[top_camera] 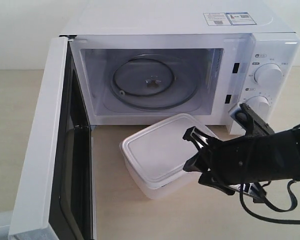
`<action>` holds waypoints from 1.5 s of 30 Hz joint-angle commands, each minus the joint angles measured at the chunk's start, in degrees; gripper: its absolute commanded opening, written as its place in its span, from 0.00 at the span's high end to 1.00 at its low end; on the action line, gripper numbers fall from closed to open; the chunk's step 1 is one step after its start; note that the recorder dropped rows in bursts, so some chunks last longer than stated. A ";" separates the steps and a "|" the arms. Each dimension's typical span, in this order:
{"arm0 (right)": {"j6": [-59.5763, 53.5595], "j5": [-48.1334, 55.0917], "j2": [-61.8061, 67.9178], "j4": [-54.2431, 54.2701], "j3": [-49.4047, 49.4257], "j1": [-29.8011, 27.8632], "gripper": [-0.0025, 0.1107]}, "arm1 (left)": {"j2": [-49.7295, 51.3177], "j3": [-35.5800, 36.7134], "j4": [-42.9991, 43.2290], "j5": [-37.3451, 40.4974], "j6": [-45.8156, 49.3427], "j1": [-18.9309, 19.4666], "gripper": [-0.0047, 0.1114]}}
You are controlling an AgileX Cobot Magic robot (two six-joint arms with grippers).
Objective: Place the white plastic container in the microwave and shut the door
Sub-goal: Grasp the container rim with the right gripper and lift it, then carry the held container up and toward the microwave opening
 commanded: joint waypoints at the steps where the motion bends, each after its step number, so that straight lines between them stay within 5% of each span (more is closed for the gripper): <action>1: -0.04 -2.23 -0.06 0.08 -1.75 0.27 0.62 | -0.14 0.18 -0.27 0.02 -0.19 0.19 0.92; 14: 2.94 -2.41 6.66 0.08 -6.46 0.43 0.63 | -0.14 0.18 -0.27 -0.11 -0.19 0.19 0.92; 18: 0.61 -5.06 6.66 0.08 -6.46 0.43 0.98 | -0.14 0.18 -0.27 -0.11 -0.19 0.19 0.92; 45: 2.47 0.80 -9.46 -13.22 -0.33 0.43 0.98 | -0.14 0.18 -0.27 0.01 -0.19 0.19 0.92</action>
